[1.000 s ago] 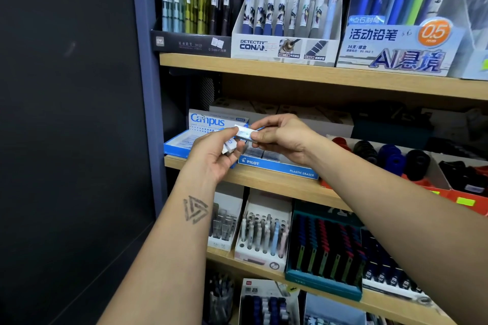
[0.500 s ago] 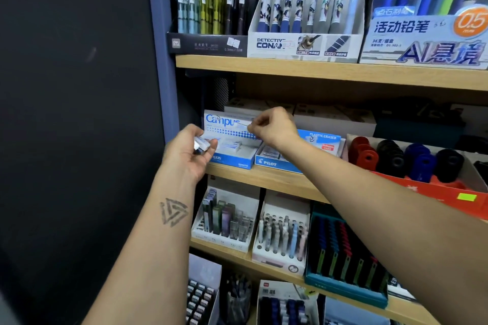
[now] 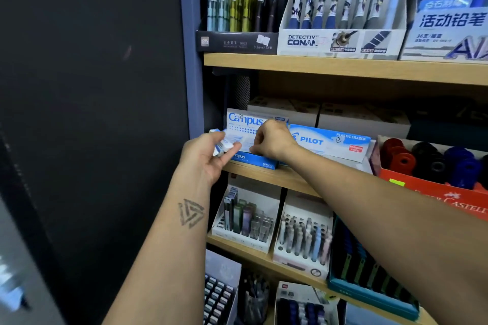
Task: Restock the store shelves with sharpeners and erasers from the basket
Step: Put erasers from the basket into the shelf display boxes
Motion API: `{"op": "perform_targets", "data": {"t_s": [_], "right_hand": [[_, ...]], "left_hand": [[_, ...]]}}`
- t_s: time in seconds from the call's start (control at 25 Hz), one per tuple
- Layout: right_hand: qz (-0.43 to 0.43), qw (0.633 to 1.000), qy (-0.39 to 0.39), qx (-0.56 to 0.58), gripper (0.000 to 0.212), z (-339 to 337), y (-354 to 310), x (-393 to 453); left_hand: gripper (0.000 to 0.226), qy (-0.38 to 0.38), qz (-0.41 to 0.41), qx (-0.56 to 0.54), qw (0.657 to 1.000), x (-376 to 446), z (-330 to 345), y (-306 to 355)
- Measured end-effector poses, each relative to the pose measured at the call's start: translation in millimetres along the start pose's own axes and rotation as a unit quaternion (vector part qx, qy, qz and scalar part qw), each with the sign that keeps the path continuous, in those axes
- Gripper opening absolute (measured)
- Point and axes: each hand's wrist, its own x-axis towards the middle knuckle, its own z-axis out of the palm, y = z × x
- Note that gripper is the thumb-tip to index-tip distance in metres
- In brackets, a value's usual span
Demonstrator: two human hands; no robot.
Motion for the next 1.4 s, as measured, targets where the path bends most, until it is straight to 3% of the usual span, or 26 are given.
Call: {"op": "perform_targets", "data": {"t_s": [0.12,0.24,0.36,0.44,0.64,0.88,1.0,1.16,1.4], "right_hand": [[0.002,1.000,-0.003,-0.011,0.006,7.0,0.2,3.5],[0.024,0.999,-0.011,0.047,0.013,-0.5,0.2,3.3],[0.020,0.956,-0.035,0.289,0.019,-22.8,-4.3,-14.0],[-0.028,0.923,-0.078,0.376,0.028,-35.7,-6.0,-26.7],[-0.060,0.904,-0.151,0.396,0.051,-45.6,-6.0,-33.1],[-0.074,0.870,-0.180,0.453,0.032,-44.9,8.9,-31.8],[-0.059,0.884,-0.133,0.445,0.028,-42.7,13.8,-25.6],[0.062,0.942,-0.011,0.331,0.028,-35.4,14.0,-15.2],[0.122,0.981,-0.061,0.134,0.036,-16.6,-4.8,-3.2]], "left_hand": [[0.008,-0.028,-0.032,-0.019,0.999,-4.5,4.3,-3.3],[0.015,-0.051,-0.043,-0.024,0.998,-3.2,6.5,-6.5],[0.030,-0.075,-0.041,-0.010,0.996,-1.9,8.4,-11.3],[0.032,-0.087,-0.038,0.011,0.995,-3.6,10.7,-14.0],[0.032,-0.112,-0.027,0.090,0.989,-8.0,12.1,-15.4],[0.015,-0.086,-0.004,0.094,0.992,-8.5,7.3,-10.9],[0.022,-0.049,-0.014,0.019,0.999,-2.0,2.6,-7.8],[0.026,0.008,-0.004,-0.056,0.998,0.6,-3.6,-1.4],[0.033,0.032,-0.009,-0.055,0.998,5.3,-7.7,-2.4]]}}
